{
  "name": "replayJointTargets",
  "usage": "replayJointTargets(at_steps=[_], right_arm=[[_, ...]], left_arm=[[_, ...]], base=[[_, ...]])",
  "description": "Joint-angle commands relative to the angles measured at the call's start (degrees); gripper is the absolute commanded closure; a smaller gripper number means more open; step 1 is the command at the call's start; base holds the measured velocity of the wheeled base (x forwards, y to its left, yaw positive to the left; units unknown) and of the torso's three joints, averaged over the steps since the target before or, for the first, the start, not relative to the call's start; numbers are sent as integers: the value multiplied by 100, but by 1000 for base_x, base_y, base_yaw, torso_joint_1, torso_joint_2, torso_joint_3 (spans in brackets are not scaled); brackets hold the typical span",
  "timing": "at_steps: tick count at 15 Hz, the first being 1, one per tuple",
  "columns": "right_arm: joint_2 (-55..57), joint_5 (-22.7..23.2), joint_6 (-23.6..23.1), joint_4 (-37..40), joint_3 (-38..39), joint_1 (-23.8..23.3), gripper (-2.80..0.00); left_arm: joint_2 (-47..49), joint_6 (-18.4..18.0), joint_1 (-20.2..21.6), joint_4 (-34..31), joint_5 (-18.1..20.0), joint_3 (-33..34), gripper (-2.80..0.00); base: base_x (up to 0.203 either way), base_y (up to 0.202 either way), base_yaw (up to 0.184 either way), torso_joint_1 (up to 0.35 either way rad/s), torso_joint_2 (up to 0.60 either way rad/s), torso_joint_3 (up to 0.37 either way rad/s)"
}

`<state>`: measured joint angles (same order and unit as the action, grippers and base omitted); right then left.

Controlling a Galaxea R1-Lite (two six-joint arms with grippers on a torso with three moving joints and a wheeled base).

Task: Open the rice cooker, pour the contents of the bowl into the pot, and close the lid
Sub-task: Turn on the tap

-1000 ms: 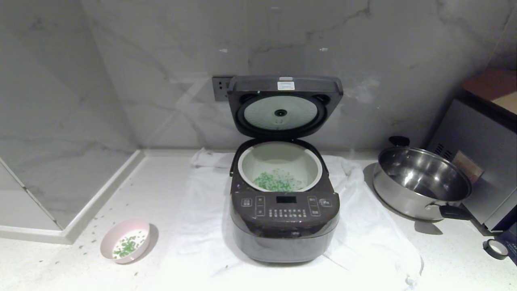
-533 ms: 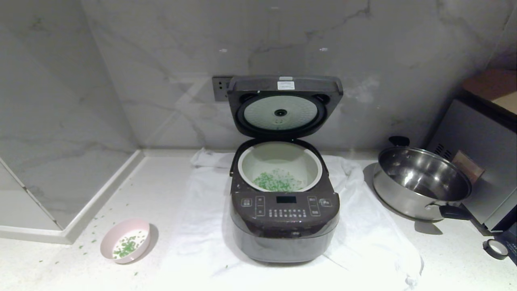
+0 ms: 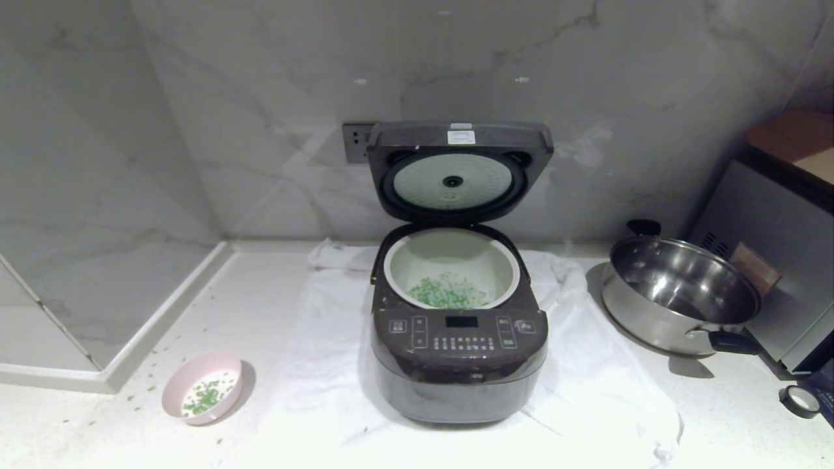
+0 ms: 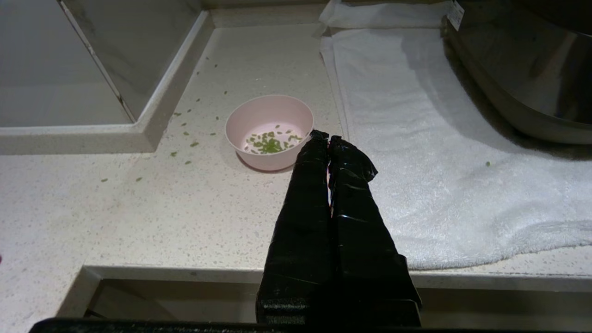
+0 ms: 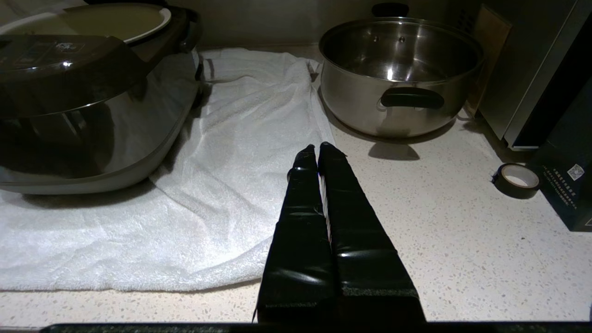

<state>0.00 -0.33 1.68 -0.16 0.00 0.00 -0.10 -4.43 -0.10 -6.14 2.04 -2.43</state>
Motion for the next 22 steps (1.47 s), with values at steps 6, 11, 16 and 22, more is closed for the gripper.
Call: replayJointTargets(at_steps=[6, 11, 16, 22], right_arm=[[0, -2, 8, -2, 18, 0, 0], [0, -2, 9, -2, 14, 0, 0], [0, -2, 8, -2, 16, 0, 0], [0, -2, 16, -2, 18, 0, 0]], left_arm=[[1, 3, 1, -1, -1, -4, 0], [1, 144, 1, -27, -19, -12, 0], [1, 144, 1, -27, -19, -12, 0], [1, 144, 1, -27, -19, -12, 0]], base=[[-49, 0, 1, 3, 1, 0], [-195, 0, -2, -4, -1, 4], [-25, 0, 2, -2, -2, 1], [-1, -1, 34, 0, 2, 0]])
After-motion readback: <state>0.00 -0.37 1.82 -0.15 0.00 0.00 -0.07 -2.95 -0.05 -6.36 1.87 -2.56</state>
